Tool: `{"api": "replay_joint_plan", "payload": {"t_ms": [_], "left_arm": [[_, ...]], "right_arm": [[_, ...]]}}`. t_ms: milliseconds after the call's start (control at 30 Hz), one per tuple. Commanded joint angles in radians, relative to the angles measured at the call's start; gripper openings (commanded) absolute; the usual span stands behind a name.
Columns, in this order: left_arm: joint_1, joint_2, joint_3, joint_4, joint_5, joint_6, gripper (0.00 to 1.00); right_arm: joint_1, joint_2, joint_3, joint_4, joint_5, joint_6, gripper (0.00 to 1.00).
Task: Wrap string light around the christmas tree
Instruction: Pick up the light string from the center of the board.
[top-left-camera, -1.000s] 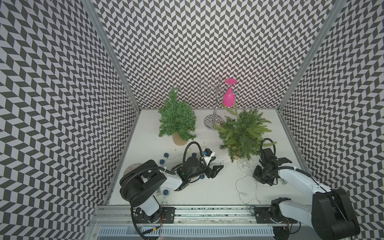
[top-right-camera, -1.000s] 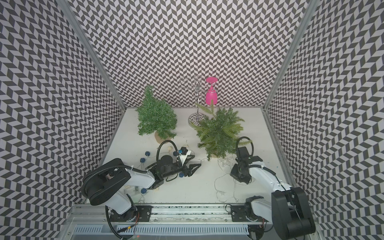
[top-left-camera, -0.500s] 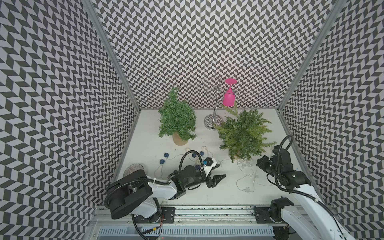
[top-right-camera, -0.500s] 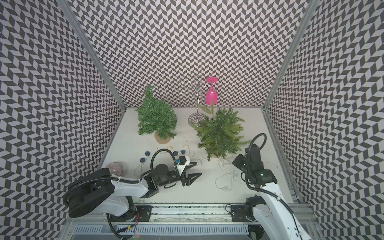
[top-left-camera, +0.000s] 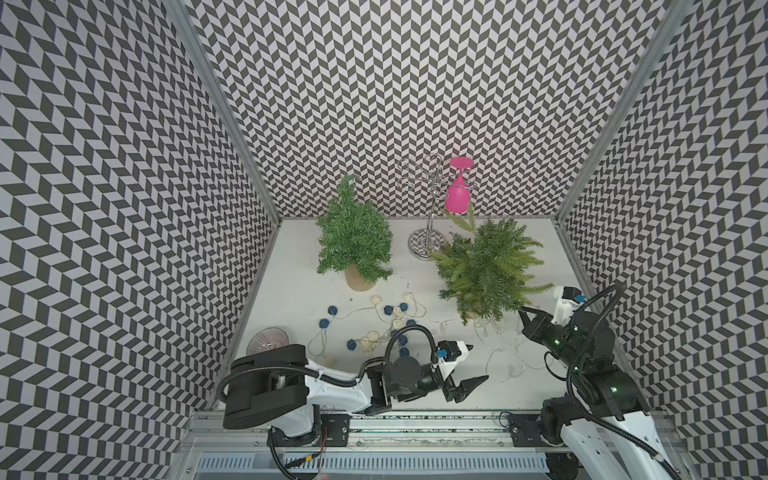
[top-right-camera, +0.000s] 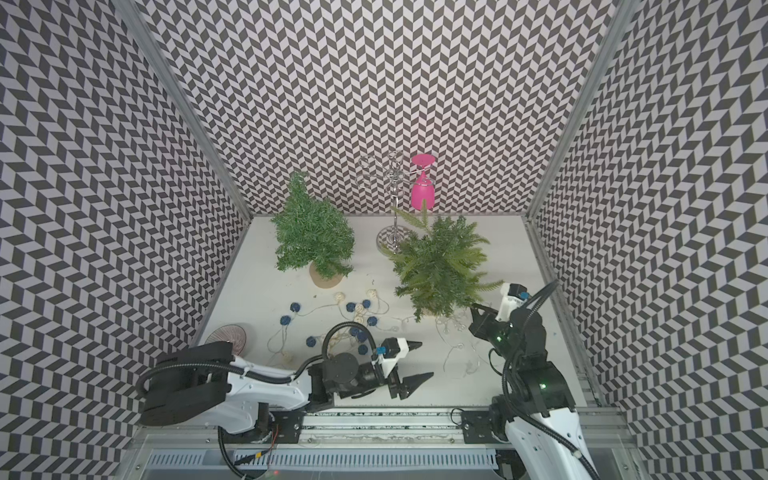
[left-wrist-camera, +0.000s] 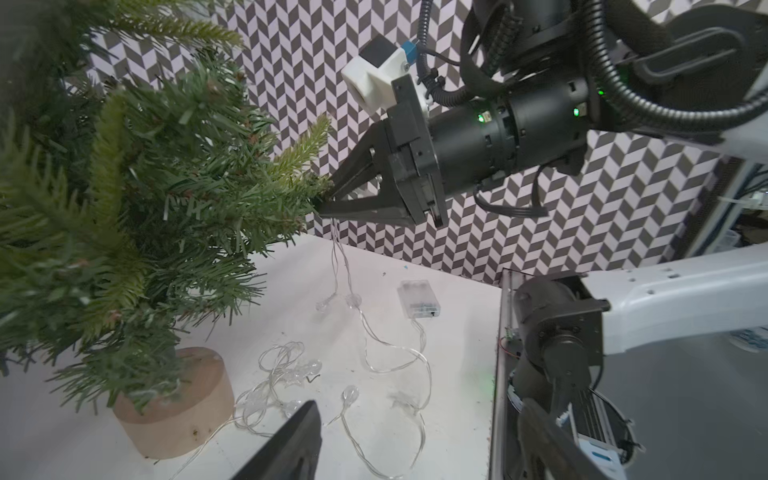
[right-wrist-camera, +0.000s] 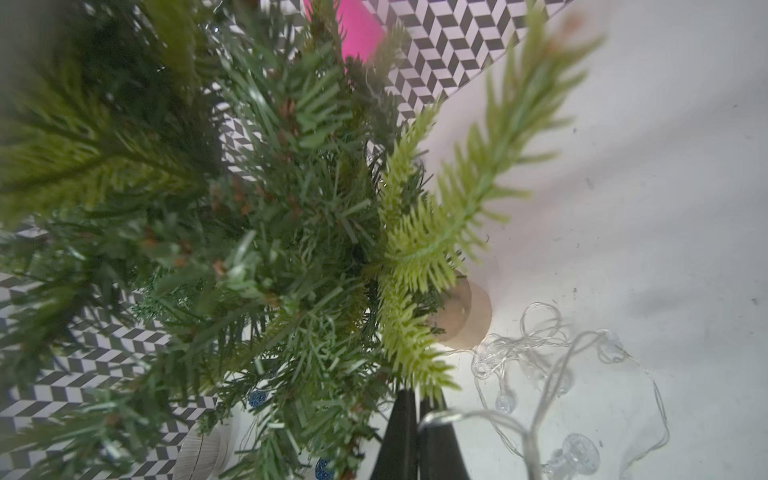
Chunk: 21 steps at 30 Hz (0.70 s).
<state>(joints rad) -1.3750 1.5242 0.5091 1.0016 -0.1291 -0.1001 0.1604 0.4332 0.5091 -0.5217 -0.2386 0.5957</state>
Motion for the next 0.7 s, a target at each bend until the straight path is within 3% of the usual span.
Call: {"api": "replay_joint_plan", "payload": {"t_ms": [0, 200, 400, 667], "left_arm": [[-0.037, 0.064, 0.068, 0.023, -0.145, 0.02, 0.74], [-0.051, 0.172, 0.148, 0.05, -0.21, -0.007, 0.72], [-0.045, 0.229, 0.253, -0.019, -0.259, -0.013, 0.75], [0.01, 0.316, 0.376, -0.094, -0.229, -0.076, 0.74]], "right_arm": [[-0.005, -0.018, -0.005, 0.052, -0.122, -0.041, 0.0], [-0.005, -0.193, -0.006, 0.036, -0.126, -0.027, 0.0], [-0.005, -0.212, 0.0, 0.067, -0.29, -0.034, 0.0], [-0.005, -0.259, 0.018, 0.064, -0.354, -0.039, 0.0]]}}
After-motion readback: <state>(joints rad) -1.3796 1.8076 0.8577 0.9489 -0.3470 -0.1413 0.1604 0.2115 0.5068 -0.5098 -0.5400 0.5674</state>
